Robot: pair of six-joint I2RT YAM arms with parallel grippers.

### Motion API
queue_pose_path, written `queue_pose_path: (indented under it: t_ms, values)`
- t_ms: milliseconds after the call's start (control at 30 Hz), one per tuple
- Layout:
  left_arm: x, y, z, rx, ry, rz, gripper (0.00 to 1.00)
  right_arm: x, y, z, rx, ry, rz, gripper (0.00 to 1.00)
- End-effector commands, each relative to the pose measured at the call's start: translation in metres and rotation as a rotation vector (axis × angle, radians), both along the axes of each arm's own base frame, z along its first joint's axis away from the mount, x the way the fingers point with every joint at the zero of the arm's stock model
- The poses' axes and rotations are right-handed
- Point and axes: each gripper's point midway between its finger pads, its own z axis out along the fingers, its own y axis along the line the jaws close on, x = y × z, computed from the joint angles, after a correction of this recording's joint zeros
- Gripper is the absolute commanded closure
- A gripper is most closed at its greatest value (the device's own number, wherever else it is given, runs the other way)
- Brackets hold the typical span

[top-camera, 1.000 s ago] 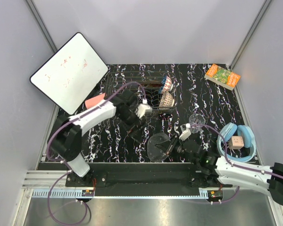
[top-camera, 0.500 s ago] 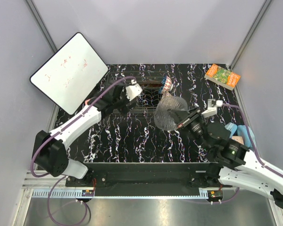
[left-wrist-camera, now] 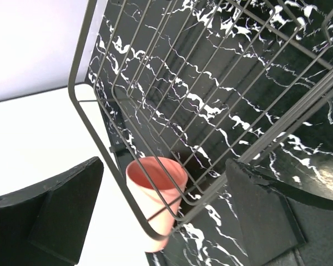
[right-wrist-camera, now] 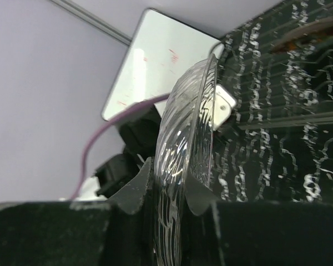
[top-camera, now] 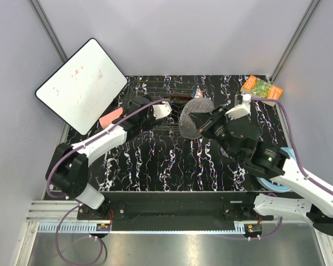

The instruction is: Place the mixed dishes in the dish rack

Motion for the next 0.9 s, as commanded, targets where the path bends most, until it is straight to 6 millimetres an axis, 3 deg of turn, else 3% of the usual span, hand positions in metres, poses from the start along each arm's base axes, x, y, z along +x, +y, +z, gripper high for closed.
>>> queue_pose_path:
  t_ms: [0,200,367,600,700,833,867]
  values:
    - [0.017,-0.021,0.022,-0.007,-0.034,-0.083,0.01,0.010,-0.015,0.004,-0.071,-0.021,-0.084,1.00]
    - [-0.009,-0.035,0.004,-0.036,0.131,-0.187,0.01,0.019,-0.025,0.001,-0.078,-0.012,-0.131,1.00]
    - [-0.027,-0.035,-0.021,-0.007,0.277,-0.217,0.01,0.023,-0.033,-0.007,-0.070,0.004,-0.143,1.00]
    - [-0.045,-0.031,-0.029,0.019,0.344,-0.254,0.01,0.030,-0.034,-0.021,-0.071,0.036,-0.148,1.00]
    - [-0.038,-0.026,-0.038,0.060,0.340,-0.235,0.01,0.034,-0.031,-0.027,-0.069,0.053,-0.142,1.00]
    - [-0.010,-0.027,-0.043,0.057,0.321,-0.192,0.01,0.036,-0.025,-0.036,-0.065,0.069,-0.130,1.00]
    - [-0.006,-0.027,-0.054,0.068,0.341,-0.187,0.01,0.036,-0.024,-0.038,-0.061,0.075,-0.125,1.00]
